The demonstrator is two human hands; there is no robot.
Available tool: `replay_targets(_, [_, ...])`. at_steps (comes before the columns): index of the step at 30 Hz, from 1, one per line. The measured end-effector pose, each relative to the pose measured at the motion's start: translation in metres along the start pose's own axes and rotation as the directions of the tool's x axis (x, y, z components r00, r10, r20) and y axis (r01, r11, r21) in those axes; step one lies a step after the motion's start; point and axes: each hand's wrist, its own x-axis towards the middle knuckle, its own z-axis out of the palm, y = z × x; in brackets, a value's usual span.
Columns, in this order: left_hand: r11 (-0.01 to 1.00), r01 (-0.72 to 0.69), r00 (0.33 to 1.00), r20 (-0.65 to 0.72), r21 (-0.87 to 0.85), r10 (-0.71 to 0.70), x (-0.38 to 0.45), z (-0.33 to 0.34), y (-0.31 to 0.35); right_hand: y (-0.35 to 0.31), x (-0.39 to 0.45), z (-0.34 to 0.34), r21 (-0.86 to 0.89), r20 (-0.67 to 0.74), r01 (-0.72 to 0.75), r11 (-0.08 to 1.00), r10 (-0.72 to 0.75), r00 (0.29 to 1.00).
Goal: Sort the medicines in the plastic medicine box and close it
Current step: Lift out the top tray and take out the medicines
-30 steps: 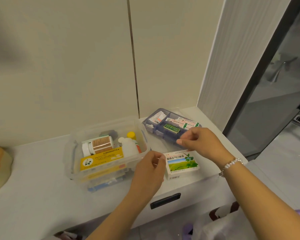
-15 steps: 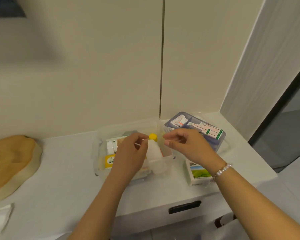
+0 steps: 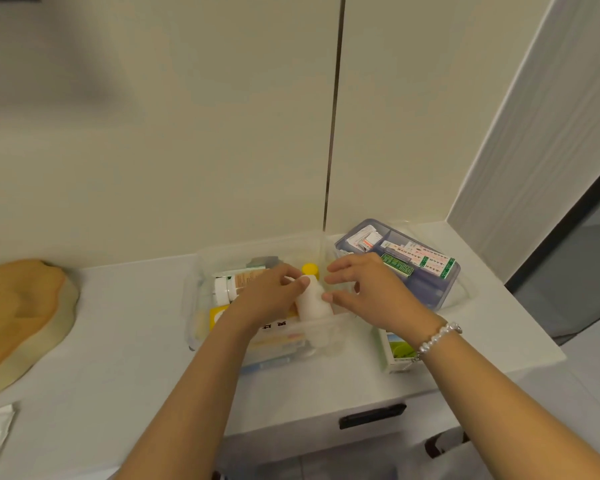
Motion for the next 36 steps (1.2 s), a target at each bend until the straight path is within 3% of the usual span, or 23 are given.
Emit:
replay_targets(4, [0.983, -0.007, 0.995, -0.104, -0.184, -0.013, 0.0, 0.0, 0.001, 0.002, -0.001, -0.002, 0.003, 0.02, 0.011, 1.0, -0.011, 1.0])
replay_targets(11, [0.931, -0.16, 0.969, -0.234, -0.328, 0.084, -0.007, 0.001, 0.012, -0.006, -0.004, 0.001, 0.049, -0.054, 0.007, 0.999, -0.004, 0.999])
replay_targets(14, [0.871, -0.288, 0.939, -0.297, -0.398, 0.175, -0.015, -0.003, 0.024, -0.01, -0.004, -0.002, 0.257, -0.087, 0.009, 0.966, 0.014, 0.996])
replay_targets(17, [0.821, -0.341, 0.934, -0.266, -0.457, 0.24, -0.022, -0.004, 0.03, -0.011, -0.007, -0.01, 0.543, -0.075, 0.007, 0.84, 0.04, 0.996])
replay_targets(23, [0.786, -0.318, 0.948, -0.152, -0.531, 0.28, -0.023, 0.012, 0.035, 0.004, -0.019, -0.029, 0.674, 0.057, -0.067, 0.736, 0.039, 0.998])
replay_targets(26, [0.774, -0.322, 0.945, -0.133, -0.546, 0.299, -0.024, 0.027, 0.041, 0.017, -0.027, -0.042, 0.682, 0.083, -0.075, 0.727, 0.024, 0.996])
replay_targets(30, [0.781, -0.293, 0.95, -0.073, -0.551, 0.305, -0.026, 0.051, 0.05, 0.041, -0.04, -0.063, 0.604, 0.061, -0.141, 0.784, 0.131, 0.989])
replay_targets(36, [0.865, -0.308, 0.945, -0.017, -0.396, 0.328, -0.026, 0.091, 0.058, 0.078, -0.062, -0.089, 0.459, 0.112, -0.268, 0.847, 0.244, 0.963])
